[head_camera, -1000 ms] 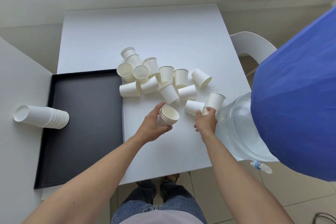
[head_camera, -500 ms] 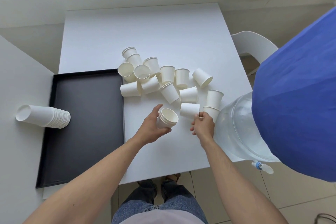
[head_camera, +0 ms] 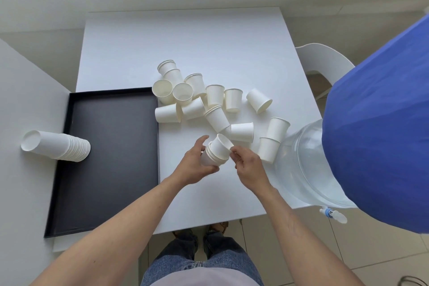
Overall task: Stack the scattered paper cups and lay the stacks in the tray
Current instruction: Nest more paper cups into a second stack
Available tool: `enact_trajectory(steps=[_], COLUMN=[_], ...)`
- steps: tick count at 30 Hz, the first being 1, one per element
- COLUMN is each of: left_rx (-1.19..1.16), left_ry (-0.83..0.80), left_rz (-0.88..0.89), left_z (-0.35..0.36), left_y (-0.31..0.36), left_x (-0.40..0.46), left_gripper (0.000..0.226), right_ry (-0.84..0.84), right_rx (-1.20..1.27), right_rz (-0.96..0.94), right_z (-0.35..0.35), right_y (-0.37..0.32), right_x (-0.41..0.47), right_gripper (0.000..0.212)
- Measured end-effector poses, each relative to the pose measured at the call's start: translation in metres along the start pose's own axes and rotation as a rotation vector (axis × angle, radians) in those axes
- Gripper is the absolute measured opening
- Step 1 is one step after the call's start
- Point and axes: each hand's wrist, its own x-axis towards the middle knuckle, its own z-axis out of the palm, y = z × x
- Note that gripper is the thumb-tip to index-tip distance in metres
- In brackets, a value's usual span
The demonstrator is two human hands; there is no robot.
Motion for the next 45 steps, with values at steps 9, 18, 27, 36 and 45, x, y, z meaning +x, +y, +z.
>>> enact_trajectory(steps=[9, 18, 27, 36, 45], left_rx=[-0.008, -0.042, -0.084, -0.139, -0.121], left_ry=[0.041, 0.043, 0.078, 0.095, 0.071], left_rz=[0.043, -0.015, -0.037, -0.029, -0.017], left_z=[-0.004, -0.009, -0.022, -0.027, -0.047], left_y=[0.000, -0.012, -0.019, -0.015, -0.012], left_x=[-0.002, -0.010, -0.016, -0.014, -0.012], left_gripper=[0.089, 0.085, 0.086, 0.086, 0.087], right_ry=[-0.010, 0.179, 0.268, 0.173, -0.067], right_rx=[0.119, 0.374, 0.472, 0.347, 0.041], right_rz=[0.156, 0.833, 0.753, 0.216, -0.050], right_z=[0.010, -0.006, -0.007, 0.012, 0.011], right_y=[0.000, 0.021, 0.020, -0.032, -0.038], right_x=[0.000, 0.056, 0.066, 0.028, 0.039], right_gripper=[0.030, 0.056, 0.011, 0.006, 0.005])
